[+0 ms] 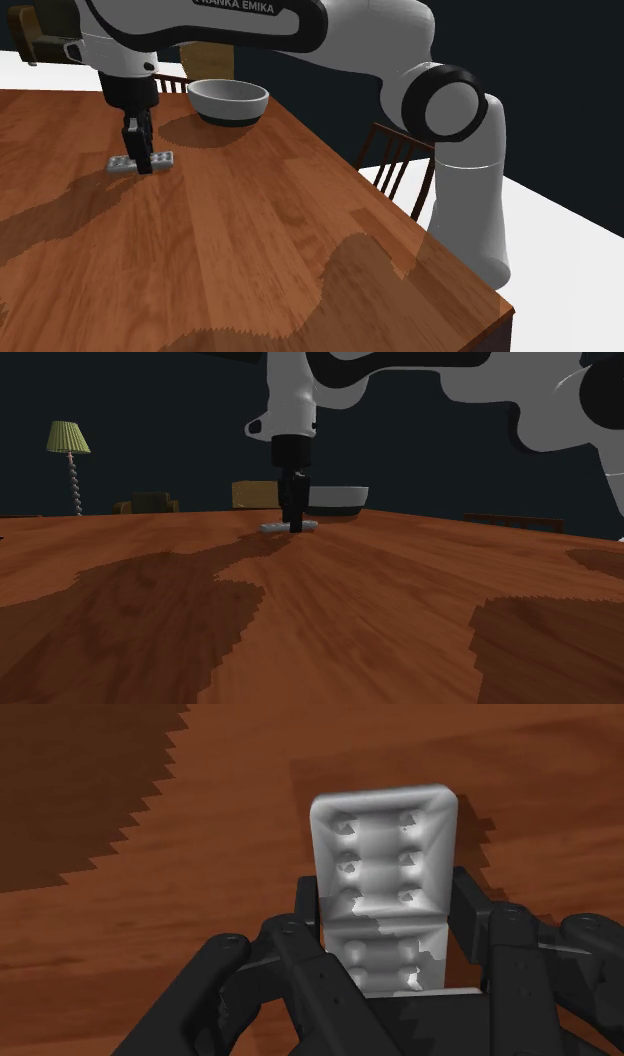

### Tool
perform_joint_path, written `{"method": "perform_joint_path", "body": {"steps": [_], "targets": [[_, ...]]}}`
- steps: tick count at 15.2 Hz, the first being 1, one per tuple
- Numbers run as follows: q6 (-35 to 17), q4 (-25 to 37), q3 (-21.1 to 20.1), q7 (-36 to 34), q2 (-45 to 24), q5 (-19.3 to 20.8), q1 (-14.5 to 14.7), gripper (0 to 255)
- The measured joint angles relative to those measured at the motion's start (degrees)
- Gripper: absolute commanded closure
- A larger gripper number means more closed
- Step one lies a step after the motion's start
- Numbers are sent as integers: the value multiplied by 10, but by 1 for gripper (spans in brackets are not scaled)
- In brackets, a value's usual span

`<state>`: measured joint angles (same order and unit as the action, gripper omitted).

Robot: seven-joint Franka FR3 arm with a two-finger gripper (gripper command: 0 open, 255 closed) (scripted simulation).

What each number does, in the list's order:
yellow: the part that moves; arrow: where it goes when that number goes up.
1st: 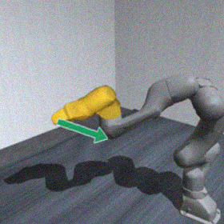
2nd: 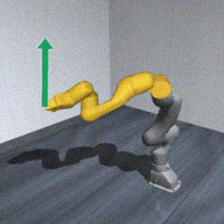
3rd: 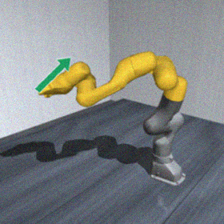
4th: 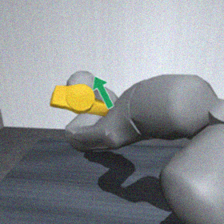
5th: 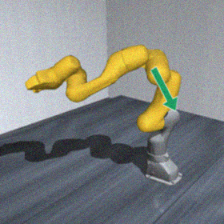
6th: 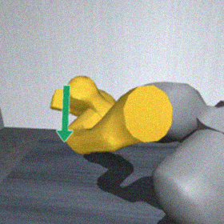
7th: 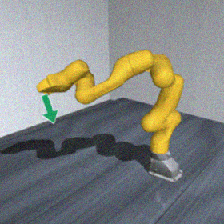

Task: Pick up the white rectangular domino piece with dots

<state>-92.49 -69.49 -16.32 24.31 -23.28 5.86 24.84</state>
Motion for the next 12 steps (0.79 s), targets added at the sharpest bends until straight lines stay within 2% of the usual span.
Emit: {"method": "perform_joint_path", "body": {"steps": [4,12], "targets": [[24,30,0,0,-12,1,4,255],[108,148,0,-1,-46,10,20,255]]}}
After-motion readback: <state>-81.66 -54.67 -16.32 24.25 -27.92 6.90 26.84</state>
